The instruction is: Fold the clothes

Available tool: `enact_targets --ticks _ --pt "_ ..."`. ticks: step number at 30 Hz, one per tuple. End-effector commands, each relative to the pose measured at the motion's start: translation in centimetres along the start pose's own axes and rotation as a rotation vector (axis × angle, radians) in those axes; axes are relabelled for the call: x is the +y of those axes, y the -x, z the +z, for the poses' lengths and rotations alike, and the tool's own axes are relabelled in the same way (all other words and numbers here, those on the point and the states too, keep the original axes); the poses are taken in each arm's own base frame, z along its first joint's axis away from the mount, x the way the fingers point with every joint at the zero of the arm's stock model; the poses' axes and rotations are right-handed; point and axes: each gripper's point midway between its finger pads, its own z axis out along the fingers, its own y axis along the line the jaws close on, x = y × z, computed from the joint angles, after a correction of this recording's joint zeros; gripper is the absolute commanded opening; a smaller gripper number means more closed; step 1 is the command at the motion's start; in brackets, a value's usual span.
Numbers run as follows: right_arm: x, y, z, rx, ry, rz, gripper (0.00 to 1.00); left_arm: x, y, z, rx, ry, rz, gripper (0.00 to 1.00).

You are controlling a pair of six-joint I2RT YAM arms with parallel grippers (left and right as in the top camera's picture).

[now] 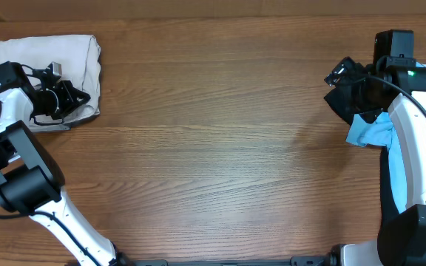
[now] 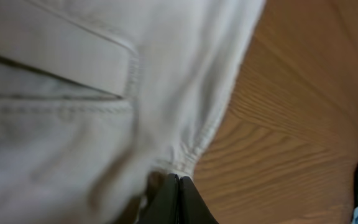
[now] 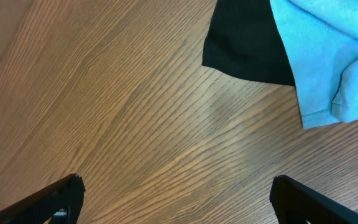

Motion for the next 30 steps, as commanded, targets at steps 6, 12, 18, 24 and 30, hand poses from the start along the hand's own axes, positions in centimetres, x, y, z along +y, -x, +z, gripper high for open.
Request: enact_targets --ticks 6,12,18,24,30 --pt "-0.1 0.3 -0.1 -0.014 -0.003 -0.003 1.00 -4.4 3.0 -11.3 -0.227 0.240 -0.030 0.04" --pt "-0.1 0.3 -0.1 -0.014 -0.003 -0.003 1.00 0.4 -0.2 -17.6 -0.309 0.610 -0.401 0.04" --pt "-0.1 0.3 -0.1 -0.014 -0.003 -0.003 1.00 5.2 -3.4 -19.0 -0.292 0.762 -0.628 0.04" --pt "-0.1 0.3 -0.1 -0.014 -0.003 -0.003 1.00 10.0 -4.5 -18.9 -0.339 0.762 -0.765 0.04" --pt "-0.1 0.3 -0.1 -0.014 -0.003 -0.003 1.00 12.3 -4.8 -19.0 -0.381 0.761 -0.792 0.04"
